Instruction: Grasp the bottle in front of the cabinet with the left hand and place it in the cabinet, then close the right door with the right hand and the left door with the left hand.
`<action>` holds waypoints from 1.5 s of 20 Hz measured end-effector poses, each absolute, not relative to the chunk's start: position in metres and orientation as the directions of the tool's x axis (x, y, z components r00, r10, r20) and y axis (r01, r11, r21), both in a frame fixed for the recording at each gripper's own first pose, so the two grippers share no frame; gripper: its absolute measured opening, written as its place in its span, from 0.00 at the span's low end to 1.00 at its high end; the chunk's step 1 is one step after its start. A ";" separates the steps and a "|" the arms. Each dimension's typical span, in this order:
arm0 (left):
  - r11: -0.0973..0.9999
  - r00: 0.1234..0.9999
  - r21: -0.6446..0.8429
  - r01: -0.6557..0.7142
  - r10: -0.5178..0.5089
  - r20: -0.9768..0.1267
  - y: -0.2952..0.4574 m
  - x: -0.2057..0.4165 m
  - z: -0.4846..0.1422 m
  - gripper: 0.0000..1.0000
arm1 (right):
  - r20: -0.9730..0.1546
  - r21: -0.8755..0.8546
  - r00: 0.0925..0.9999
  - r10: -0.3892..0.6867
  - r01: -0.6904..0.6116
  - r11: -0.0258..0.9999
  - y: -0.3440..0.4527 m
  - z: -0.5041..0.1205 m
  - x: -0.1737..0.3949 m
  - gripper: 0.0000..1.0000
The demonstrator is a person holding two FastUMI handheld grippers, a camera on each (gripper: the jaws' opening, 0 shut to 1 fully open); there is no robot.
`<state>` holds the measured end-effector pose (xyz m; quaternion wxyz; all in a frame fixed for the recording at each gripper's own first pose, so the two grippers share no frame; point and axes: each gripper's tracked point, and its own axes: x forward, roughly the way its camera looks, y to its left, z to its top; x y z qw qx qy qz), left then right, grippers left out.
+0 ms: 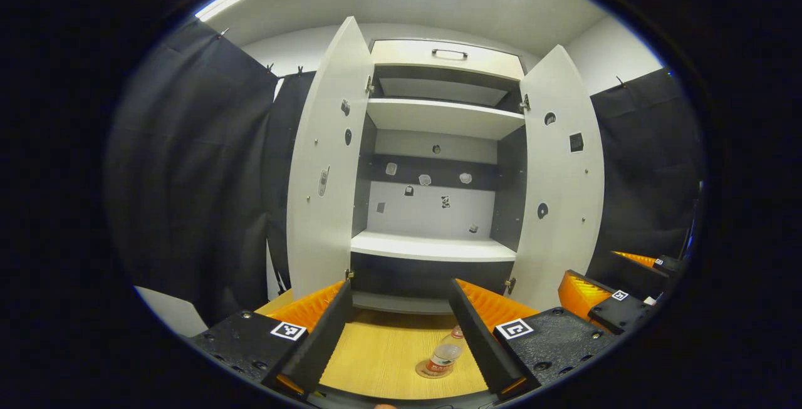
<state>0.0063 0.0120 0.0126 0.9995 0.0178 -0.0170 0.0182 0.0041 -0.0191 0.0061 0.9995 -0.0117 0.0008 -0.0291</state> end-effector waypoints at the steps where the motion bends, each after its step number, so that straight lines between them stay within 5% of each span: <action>1: 0.999 0.999 0.030 -0.039 0.038 0.030 0.013 0.007 0.011 0.95 | -0.003 -0.024 0.998 -0.061 0.061 0.998 -0.020 0.005 0.004 0.95; 18: 0.999 0.997 0.032 0.021 -0.018 -0.077 0.005 0.047 -0.092 0.95 | -0.055 -0.045 0.991 -0.121 0.119 0.992 -0.048 -0.009 0.009 0.96; 30: 0.990 0.950 0.079 0.118 -0.089 -0.298 -0.026 0.079 -0.239 0.95 | -0.143 -0.065 0.971 -0.191 0.183 0.981 -0.087 -0.025 0.031 0.96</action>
